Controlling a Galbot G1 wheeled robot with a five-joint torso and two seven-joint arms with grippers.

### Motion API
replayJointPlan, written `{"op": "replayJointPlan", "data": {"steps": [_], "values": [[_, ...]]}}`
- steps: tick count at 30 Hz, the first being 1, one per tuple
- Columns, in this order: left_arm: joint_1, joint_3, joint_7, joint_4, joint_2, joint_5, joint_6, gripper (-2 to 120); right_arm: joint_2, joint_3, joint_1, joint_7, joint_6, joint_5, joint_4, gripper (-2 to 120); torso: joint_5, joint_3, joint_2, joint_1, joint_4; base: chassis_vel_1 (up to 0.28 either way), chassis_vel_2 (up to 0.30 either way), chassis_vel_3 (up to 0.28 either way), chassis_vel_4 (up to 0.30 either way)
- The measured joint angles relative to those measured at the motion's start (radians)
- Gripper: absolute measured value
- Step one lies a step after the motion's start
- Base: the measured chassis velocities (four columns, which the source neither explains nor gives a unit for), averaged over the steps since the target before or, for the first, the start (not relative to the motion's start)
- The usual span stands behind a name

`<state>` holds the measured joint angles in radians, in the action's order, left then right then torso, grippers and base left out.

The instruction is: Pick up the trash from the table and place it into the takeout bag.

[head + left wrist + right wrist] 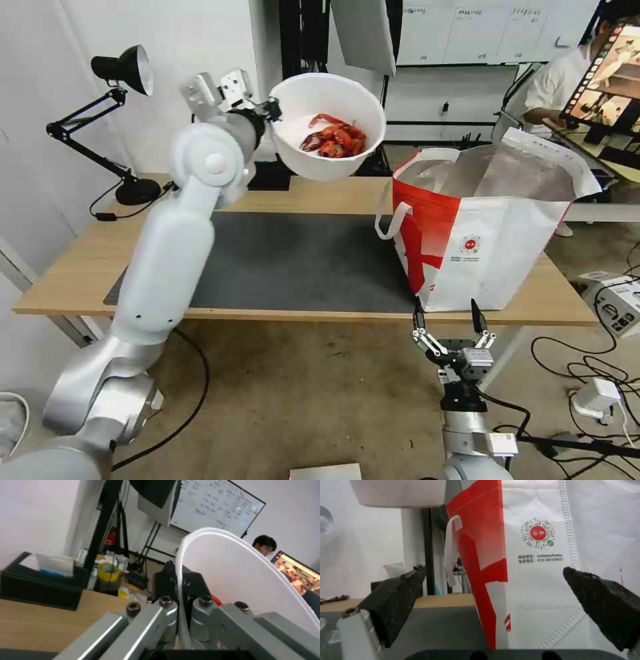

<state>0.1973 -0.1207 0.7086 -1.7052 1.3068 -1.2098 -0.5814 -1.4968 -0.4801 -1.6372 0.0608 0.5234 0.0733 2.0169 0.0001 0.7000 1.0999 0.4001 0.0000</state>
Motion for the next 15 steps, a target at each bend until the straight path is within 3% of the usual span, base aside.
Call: {"op": "replayJointPlan", "data": {"steps": [14, 15], "values": [[-0.030, 0.020, 0.000, 0.032, 0.038, 0.007, 0.003, 0, -0.002, -0.001, -0.005, 0.001, 0.001, -0.001, 0.006, 100, -0.0001, 0.000, 0.000, 0.000, 0.0000, 0.000, 0.000, 0.000, 0.000], [-0.038, 0.033, 0.000, 0.046, 0.044, 0.018, 0.011, 0, -0.004, -0.005, -0.009, 0.001, 0.002, 0.000, 0.009, 100, -0.0001, 0.000, 0.000, 0.000, 0.0016, 0.000, 0.000, 0.000, 0.000]]}}
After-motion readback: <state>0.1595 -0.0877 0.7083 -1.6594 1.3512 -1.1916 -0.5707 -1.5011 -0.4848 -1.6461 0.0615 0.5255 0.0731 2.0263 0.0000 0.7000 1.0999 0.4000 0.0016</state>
